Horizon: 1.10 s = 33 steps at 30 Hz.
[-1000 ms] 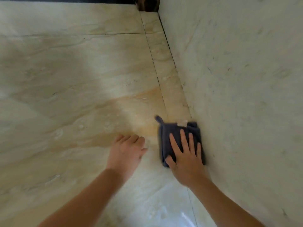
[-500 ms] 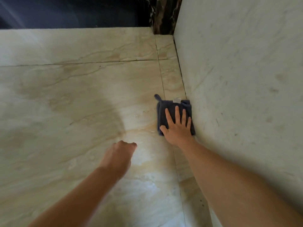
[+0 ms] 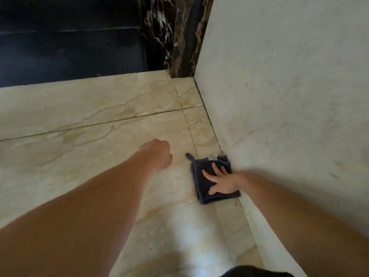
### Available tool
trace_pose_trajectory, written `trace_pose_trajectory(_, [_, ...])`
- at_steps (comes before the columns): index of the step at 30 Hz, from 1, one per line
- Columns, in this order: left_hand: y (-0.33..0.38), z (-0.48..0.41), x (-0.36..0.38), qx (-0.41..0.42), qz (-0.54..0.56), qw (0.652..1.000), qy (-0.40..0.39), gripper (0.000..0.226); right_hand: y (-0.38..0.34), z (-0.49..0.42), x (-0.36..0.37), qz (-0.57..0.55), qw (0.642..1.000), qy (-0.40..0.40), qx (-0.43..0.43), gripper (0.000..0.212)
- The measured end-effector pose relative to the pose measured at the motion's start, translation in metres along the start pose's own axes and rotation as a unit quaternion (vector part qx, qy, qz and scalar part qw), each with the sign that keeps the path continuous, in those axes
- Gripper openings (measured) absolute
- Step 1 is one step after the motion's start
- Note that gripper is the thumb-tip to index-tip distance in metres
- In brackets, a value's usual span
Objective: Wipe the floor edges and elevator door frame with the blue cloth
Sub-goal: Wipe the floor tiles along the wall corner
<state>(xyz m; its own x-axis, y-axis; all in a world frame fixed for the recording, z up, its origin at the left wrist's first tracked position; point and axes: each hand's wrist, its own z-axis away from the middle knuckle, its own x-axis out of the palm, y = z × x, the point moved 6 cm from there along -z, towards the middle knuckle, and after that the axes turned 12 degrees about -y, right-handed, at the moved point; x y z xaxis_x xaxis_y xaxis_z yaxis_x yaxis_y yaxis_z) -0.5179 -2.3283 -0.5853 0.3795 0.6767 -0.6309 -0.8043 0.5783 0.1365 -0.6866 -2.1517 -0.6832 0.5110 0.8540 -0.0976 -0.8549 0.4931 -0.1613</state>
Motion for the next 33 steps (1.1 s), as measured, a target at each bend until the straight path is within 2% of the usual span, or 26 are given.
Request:
trace_pose_trajectory(2, [-0.001, 0.002, -0.005, 0.017, -0.015, 1.0, -0.008, 0.023, -0.008, 0.006, 0.0, 0.003, 1.0, 0.011, 0.0, 0.077])
trace_pose_trajectory(4, [-0.012, 0.003, -0.011, 0.02, -0.04, 0.997, -0.066, 0.014, -0.008, 0.011, 0.006, -0.05, 0.998, 0.044, -0.002, 0.07])
trace_pose_trajectory(6, [-0.024, -0.004, -0.017, 0.005, -0.062, 0.993, -0.099, 0.024, -0.006, 0.011, 0.017, -0.098, 0.99, 0.097, 0.005, 0.064])
trace_pose_trajectory(9, [-0.041, -0.039, -0.035, 0.001, -0.067, 0.993, -0.094, 0.036, -0.01, -0.003, 0.023, -0.078, 0.976, 0.202, 0.019, 0.067])
trace_pose_trajectory(11, [-0.051, -0.064, -0.047, -0.003, -0.017, 1.0, -0.019, 0.039, -0.025, -0.009, 0.028, -0.068, 0.949, 0.304, 0.042, 0.067])
trace_pose_trajectory(13, [-0.059, -0.09, -0.056, 0.001, 0.049, 0.991, 0.121, 0.04, -0.036, -0.025, 0.023, -0.084, 0.915, 0.39, 0.063, 0.067])
trace_pose_trajectory(14, [-0.061, -0.098, -0.052, 0.005, 0.073, 0.98, 0.187, 0.041, -0.039, -0.031, 0.02, -0.087, 0.905, 0.408, 0.08, 0.067])
trace_pose_trajectory(15, [-0.062, -0.102, -0.043, 0.008, 0.093, 0.968, 0.232, 0.044, -0.041, -0.031, 0.015, -0.083, 0.9, 0.418, 0.094, 0.067])
trace_pose_trajectory(16, [-0.06, -0.107, -0.031, 0.006, 0.097, 0.965, 0.243, 0.048, -0.043, -0.031, 0.008, -0.069, 0.893, 0.434, 0.098, 0.066])
trace_pose_trajectory(18, [-0.055, -0.119, 0.001, -0.012, 0.074, 0.976, 0.205, 0.059, -0.044, -0.031, -0.005, -0.04, 0.893, 0.44, 0.09, 0.064])
trace_pose_trajectory(20, [-0.058, -0.125, 0.017, -0.035, 0.071, 0.971, 0.225, 0.065, -0.05, -0.033, -0.036, -0.003, 0.9, 0.432, 0.055, 0.067])
trace_pose_trajectory(24, [-0.06, -0.129, 0.023, -0.036, 0.089, 0.957, 0.274, 0.067, -0.065, -0.052, -0.141, 0.035, 0.898, 0.438, 0.027, 0.071])
trace_pose_trajectory(27, [-0.062, -0.128, 0.023, -0.036, 0.088, 0.957, 0.273, 0.067, -0.075, -0.068, -0.204, 0.014, 0.915, 0.403, 0.029, 0.07])
trace_pose_trajectory(30, [-0.062, -0.126, 0.021, -0.039, 0.09, 0.959, 0.266, 0.067, -0.078, -0.06, -0.207, 0.054, 0.902, 0.427, 0.017, 0.069])
trace_pose_trajectory(33, [-0.06, -0.126, 0.02, -0.042, 0.089, 0.961, 0.258, 0.067, -0.06, -0.041, -0.143, 0.087, 0.887, 0.454, 0.01, 0.068])
